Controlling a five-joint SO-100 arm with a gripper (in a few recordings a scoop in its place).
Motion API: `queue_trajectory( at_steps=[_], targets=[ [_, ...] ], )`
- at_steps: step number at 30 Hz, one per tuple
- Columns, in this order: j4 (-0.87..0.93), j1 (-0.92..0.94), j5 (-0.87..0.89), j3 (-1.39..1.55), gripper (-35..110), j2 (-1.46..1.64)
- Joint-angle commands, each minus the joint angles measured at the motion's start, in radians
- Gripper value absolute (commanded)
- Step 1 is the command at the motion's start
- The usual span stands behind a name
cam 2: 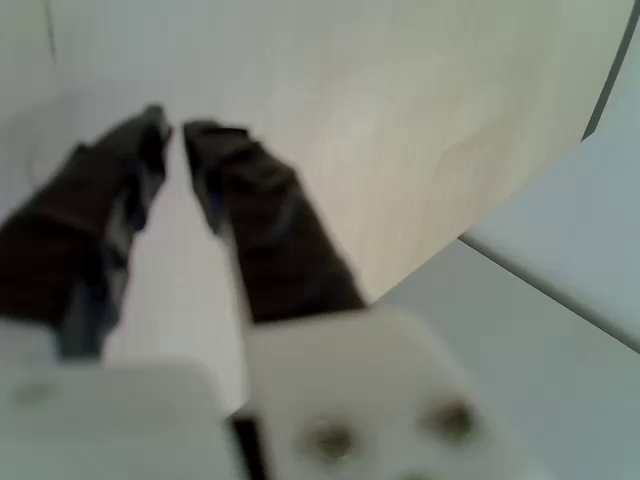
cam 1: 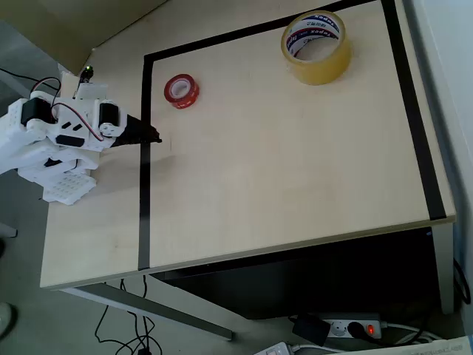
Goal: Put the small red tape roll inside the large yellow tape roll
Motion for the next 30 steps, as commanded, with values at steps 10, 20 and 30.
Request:
queue_trajectory(
  at_steps=[10,20,30],
  targets=[
    [0.153,-0.158,0.021,0.018,0,-0.008],
    [0.152,-0.112,0.021,-0.299,0,-0.081],
    [0.267,-0.360,-0.052,-0.798,0,-0.933]
  ],
)
